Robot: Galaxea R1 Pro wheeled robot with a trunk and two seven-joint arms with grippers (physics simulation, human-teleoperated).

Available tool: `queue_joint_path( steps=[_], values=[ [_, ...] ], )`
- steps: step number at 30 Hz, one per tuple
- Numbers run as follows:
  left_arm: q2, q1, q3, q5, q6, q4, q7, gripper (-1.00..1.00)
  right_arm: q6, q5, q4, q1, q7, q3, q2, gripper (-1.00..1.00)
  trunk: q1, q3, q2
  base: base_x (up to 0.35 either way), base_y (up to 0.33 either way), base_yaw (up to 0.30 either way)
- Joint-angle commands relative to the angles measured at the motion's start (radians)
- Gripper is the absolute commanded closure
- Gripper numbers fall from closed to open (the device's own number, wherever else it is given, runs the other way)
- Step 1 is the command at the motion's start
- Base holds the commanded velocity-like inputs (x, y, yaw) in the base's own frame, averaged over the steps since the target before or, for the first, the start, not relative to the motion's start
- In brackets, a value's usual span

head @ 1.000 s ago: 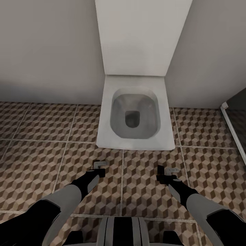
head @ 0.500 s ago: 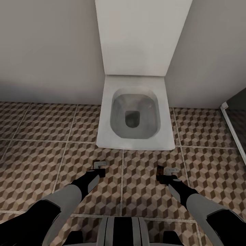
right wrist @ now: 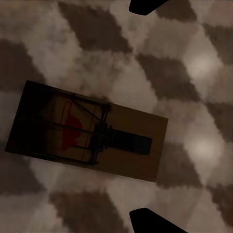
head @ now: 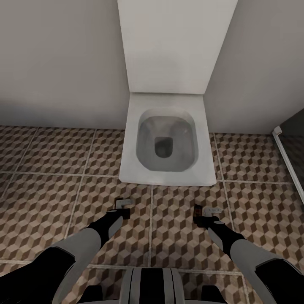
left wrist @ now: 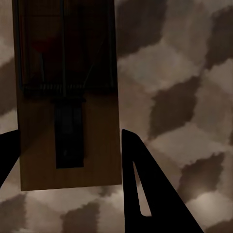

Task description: Take the four mousetraps from the cabinet in the bathroom and place them on the bathroom floor. Make sure all four end up on the same floor surface, and ensure that at least two of them are either under or directly next to the same bathroom sink.

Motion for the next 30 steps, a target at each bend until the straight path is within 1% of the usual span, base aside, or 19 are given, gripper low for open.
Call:
queue_joint_path(
  steps=[1, 16, 17, 30],
  values=[
    [0.0, 0.0, -0.009, 0.006, 0.006, -0.002, 0.007, 1.0, 0.004, -0.009, -0.002, 0.0, -0.005, 0.009, -0.001, -1.0, 0.0, 0.0, 0.0, 0.0, 0.0, 0.0],
    [0.001, 0.0, -0.009, 0.005, 0.006, -0.002, 0.008, 1.0, 0.004, -0.009, -0.002, 0.0, -0.005, 0.009, -0.001, -1.0, 0.0, 0.0, 0.0, 0.0, 0.0, 0.0],
    [0.001, 0.0, -0.009, 0.005, 0.006, -0.002, 0.008, -1.0, 0.004, -0.009, -0.002, 0.0, -0.005, 0.009, -0.001, -1.0, 0.0, 0.0, 0.0, 0.0, 0.0, 0.0],
    [0.001, 0.0, -0.009, 0.005, 0.006, -0.002, 0.008, -1.0, 0.004, -0.009, -0.002, 0.0, -0.005, 0.009, -0.001, -1.0, 0.0, 0.0, 0.0, 0.0, 0.0, 0.0]
  ],
)
